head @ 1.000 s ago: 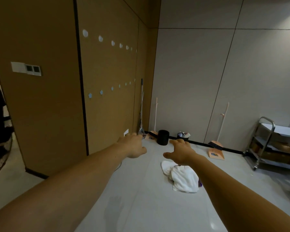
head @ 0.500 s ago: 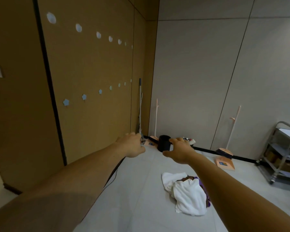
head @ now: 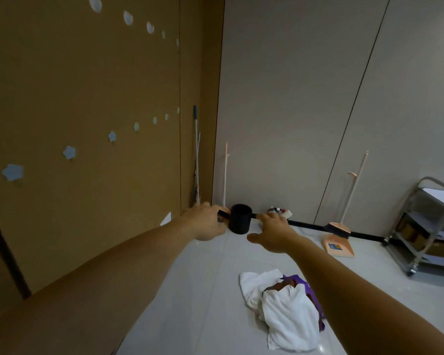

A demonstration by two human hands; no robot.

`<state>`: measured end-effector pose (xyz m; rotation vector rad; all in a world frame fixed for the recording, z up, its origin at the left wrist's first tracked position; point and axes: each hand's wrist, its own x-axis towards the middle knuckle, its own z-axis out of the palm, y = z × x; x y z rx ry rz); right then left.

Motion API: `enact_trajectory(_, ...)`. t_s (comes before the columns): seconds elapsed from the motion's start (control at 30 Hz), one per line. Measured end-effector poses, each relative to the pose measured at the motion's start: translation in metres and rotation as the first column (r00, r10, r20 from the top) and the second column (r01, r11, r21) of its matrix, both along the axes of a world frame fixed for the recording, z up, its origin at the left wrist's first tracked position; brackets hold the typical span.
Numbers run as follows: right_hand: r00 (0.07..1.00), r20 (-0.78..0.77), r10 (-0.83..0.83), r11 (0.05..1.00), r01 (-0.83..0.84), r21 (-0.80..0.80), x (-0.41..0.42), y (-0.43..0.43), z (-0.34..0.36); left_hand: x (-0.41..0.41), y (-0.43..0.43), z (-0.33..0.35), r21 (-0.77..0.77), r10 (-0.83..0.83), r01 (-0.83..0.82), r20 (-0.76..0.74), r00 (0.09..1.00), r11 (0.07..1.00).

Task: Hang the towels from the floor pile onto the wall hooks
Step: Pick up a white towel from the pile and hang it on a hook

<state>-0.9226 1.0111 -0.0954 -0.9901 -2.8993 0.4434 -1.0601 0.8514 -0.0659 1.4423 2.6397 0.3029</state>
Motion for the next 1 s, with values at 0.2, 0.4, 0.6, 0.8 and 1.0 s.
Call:
enact_trajectory(0.2,0.998,0.038,-0.043,0.999,0.044,-0.028,-0.066,0.061,-0.022,-0.073,0.079,-0.017,-0.042,-0.055,0.057,0.029,0.998,0.998)
enact_trajectory(0.4,0.994,0.052,-0.094,0.993,0.097,-0.067,-0.113,0.153,-0.050,-0.123,0.176,-0.050,-0.094,-0.093,0.094,0.022,0.995,0.991)
enact_trajectory(0.6,0.993,0.074,-0.091,0.992,0.097,-0.082,-0.151,0.263,-0.078,-0.161,0.285,-0.077,-0.150,-0.092,0.095,0.028,0.995,0.984)
enact_trajectory(0.8,0.976,0.164,-0.145,0.974,0.170,-0.152,-0.157,0.351,-0.121,-0.177,0.385,-0.127,-0.243,-0.071,0.101,0.130,0.989,0.965)
enact_trajectory(1.0,0.945,0.270,-0.184,0.944,0.247,-0.219,-0.166,0.421,-0.172,-0.193,0.481,-0.196,-0.303,-0.135,0.195,0.210,0.968,0.933)
